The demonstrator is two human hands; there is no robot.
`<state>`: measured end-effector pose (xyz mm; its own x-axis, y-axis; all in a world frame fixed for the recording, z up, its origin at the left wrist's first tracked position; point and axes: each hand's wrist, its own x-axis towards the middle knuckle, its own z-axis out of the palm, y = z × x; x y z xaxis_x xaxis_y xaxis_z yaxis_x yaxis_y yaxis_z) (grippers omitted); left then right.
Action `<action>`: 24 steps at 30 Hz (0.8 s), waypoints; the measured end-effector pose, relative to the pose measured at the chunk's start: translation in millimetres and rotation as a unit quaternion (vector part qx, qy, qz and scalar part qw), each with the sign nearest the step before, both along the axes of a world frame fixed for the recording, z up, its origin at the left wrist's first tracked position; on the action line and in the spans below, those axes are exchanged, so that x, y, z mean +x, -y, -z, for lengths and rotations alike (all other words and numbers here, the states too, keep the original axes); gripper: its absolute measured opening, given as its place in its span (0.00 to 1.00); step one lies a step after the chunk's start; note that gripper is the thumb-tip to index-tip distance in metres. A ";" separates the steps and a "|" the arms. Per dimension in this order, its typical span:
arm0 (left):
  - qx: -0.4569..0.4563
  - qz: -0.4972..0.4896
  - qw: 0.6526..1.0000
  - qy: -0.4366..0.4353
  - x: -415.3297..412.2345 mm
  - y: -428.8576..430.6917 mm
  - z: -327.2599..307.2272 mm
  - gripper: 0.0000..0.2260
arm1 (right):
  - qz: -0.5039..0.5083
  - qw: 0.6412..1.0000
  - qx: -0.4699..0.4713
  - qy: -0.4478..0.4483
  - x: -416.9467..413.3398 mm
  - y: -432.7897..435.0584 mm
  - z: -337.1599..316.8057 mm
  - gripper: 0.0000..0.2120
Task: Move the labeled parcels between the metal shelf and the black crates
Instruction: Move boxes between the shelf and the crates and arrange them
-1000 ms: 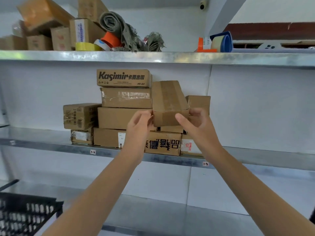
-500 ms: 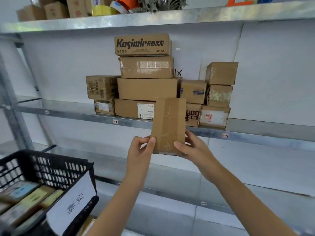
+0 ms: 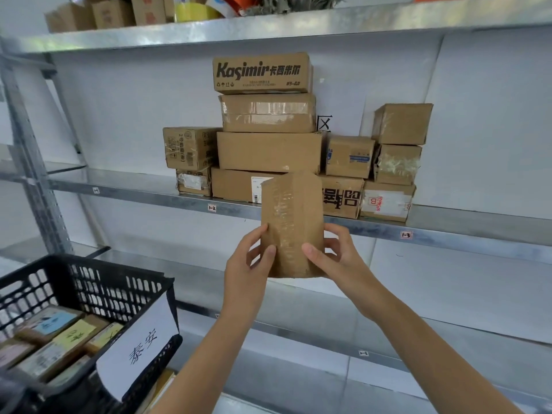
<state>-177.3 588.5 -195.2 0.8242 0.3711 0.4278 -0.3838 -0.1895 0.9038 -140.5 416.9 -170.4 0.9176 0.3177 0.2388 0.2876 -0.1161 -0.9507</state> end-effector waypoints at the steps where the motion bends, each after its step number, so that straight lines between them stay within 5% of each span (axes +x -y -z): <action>1: -0.009 0.008 1.000 0.001 0.4 3.0 0.9 0.15 | 0.006 1.000 0.010 0.004 -0.5 -1.2 -0.2 0.35; 10: -0.075 0.094 0.989 -0.083 -9.2 23.5 0.9 0.14 | 0.036 0.996 0.056 0.058 -0.7 -0.5 9.4 0.12; 16: -0.122 0.141 0.979 -0.081 -12.1 36.0 11.5 0.12 | 0.086 0.996 0.018 0.012 3.4 0.2 18.4 0.13; 20: -0.136 0.153 0.976 -0.067 -10.3 34.6 16.4 0.16 | 0.002 0.995 -0.018 -0.095 8.7 9.0 18.1 0.27; 24: -0.102 0.146 0.983 -0.050 -8.0 23.2 14.7 0.15 | -0.034 0.994 0.027 -0.101 10.7 6.8 17.0 0.28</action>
<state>-185.3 565.4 -209.9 0.9426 0.1824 0.2797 -0.3015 0.1048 0.9477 -129.8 410.1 -187.4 0.9254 0.3723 0.0707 0.0963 -0.0505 -0.9941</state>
